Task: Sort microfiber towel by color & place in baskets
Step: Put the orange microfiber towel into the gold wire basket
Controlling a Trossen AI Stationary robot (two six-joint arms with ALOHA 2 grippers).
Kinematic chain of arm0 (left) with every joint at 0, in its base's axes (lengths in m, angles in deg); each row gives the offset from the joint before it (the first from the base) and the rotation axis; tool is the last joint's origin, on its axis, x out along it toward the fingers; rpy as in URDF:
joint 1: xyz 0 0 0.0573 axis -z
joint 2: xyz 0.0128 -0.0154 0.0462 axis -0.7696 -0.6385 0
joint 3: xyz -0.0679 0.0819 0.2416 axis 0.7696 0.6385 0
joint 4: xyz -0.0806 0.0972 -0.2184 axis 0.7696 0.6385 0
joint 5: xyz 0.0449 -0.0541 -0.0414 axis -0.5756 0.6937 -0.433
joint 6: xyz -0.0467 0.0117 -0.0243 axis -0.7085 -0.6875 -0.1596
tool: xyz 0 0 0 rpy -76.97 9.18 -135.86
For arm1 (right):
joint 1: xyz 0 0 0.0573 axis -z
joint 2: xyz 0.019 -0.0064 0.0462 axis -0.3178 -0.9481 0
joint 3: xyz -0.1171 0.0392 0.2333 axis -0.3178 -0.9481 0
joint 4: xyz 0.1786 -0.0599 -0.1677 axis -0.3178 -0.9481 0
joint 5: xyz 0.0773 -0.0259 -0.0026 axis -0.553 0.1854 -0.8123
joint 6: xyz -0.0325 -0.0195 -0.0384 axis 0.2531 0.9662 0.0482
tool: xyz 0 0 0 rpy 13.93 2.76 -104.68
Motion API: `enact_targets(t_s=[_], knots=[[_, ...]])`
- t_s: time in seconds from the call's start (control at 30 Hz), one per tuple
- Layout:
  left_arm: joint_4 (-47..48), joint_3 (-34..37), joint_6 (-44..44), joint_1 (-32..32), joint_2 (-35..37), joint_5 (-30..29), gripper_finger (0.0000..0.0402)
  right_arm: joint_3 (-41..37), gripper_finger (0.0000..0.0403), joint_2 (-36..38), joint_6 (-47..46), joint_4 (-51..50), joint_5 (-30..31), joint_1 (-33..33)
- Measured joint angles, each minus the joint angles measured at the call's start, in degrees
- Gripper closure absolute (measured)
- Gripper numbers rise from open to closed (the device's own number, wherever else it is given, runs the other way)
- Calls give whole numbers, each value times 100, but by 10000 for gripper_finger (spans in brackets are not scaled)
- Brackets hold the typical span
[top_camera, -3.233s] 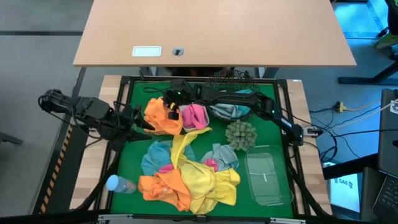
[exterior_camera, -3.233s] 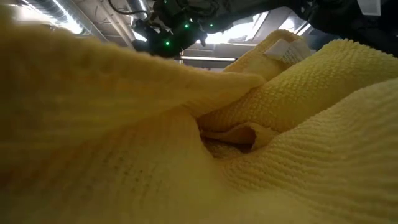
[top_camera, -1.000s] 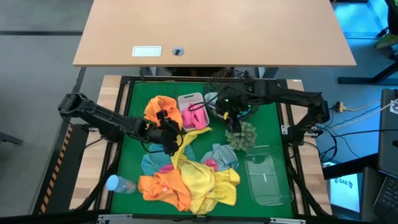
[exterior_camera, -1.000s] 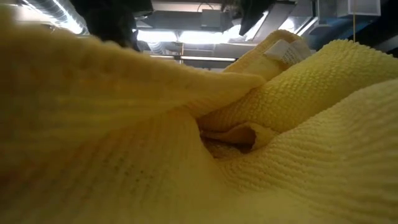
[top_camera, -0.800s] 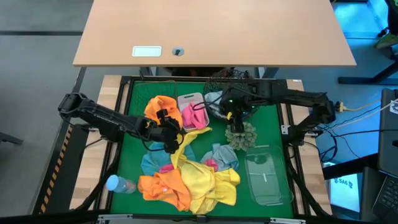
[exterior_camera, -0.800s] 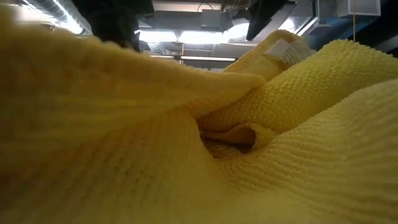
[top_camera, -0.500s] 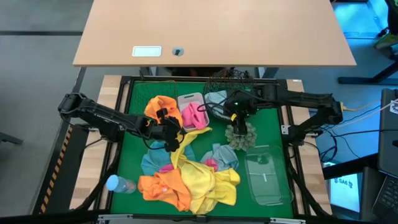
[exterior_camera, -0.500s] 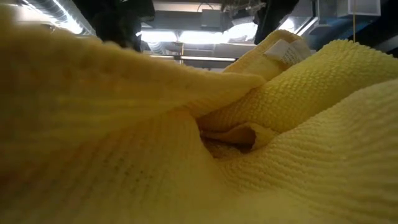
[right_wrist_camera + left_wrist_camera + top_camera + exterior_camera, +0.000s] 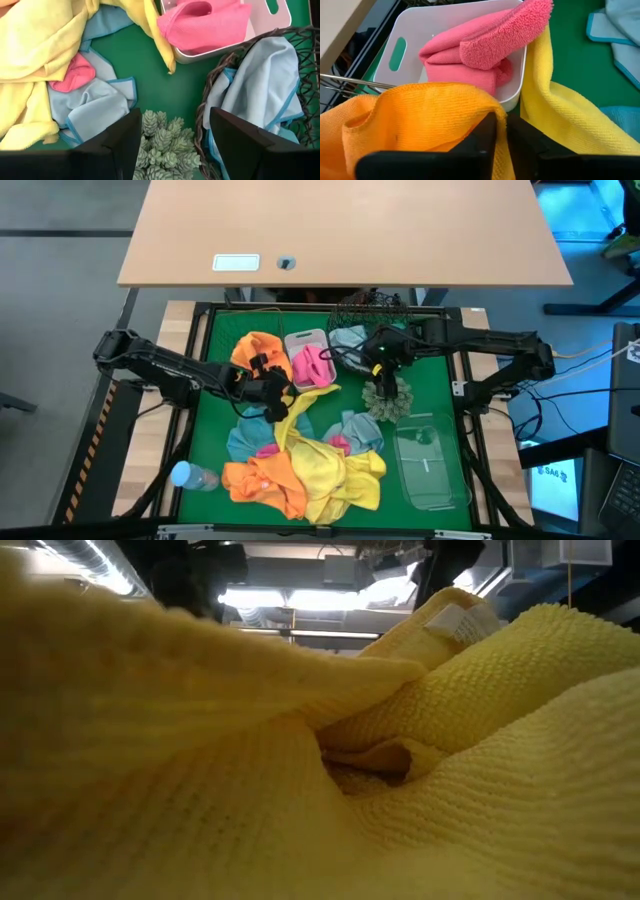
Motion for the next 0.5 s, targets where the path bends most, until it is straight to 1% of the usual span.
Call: enact_targets(t_s=[0.2, 0.5], knots=[[-136, 0, -9, 0, 12, -6, 398, 0, 171, -2, 2, 24, 0, 0], [-148, 0, -110, 0, 70, -9, 400, 0, 171, -4, 4, 22, 0, 0]])
